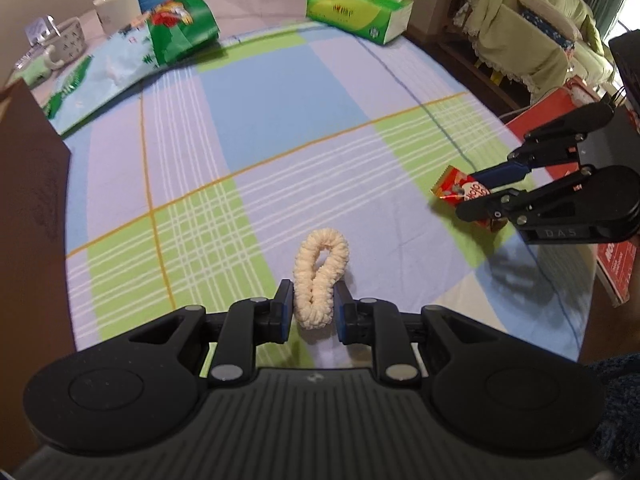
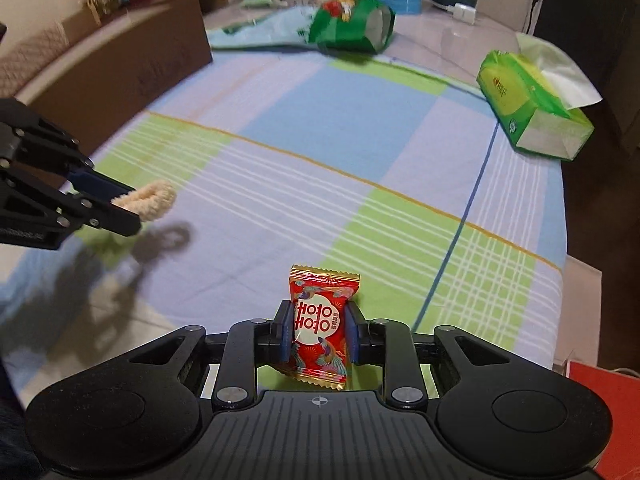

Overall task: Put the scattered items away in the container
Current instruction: 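Grasp the cream ring snack with the left gripper while the right grasps the red candy, then carry the ring snack and red candy over the box with both grippers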

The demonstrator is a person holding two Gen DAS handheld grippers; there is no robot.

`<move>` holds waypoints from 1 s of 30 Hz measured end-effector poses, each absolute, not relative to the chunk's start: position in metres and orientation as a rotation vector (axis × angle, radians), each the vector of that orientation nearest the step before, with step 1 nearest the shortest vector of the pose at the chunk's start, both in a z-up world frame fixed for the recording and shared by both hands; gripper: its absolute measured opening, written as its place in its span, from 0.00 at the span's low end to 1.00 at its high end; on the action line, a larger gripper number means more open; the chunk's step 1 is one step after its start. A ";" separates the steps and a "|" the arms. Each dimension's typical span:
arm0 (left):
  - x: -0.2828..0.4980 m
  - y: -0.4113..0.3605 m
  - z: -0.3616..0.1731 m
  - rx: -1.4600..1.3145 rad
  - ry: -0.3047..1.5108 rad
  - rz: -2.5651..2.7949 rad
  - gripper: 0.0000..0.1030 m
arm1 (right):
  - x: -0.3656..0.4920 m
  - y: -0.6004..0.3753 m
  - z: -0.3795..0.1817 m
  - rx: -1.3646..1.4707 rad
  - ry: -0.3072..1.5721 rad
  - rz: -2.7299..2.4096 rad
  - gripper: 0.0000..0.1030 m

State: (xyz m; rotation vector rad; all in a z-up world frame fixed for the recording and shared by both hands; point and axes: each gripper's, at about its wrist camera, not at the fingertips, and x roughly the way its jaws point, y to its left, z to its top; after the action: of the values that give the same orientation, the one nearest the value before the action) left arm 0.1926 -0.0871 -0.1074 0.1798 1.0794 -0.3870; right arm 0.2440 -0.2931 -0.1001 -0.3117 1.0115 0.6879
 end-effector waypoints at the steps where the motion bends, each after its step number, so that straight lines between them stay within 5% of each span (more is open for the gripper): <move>1: 0.189 -0.086 -0.103 0.180 1.070 -0.382 0.17 | 0.242 -0.293 -0.096 -0.302 1.007 0.687 0.24; 30: 0.097 0.112 0.006 0.196 0.913 -0.007 0.17 | 0.208 -0.124 -0.002 -0.255 0.836 1.069 0.24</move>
State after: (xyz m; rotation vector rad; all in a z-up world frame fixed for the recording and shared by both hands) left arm 0.0967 0.1118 0.0061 0.1964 0.9133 -0.0068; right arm 0.2077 -0.1243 -0.0018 -0.2549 0.8356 1.0687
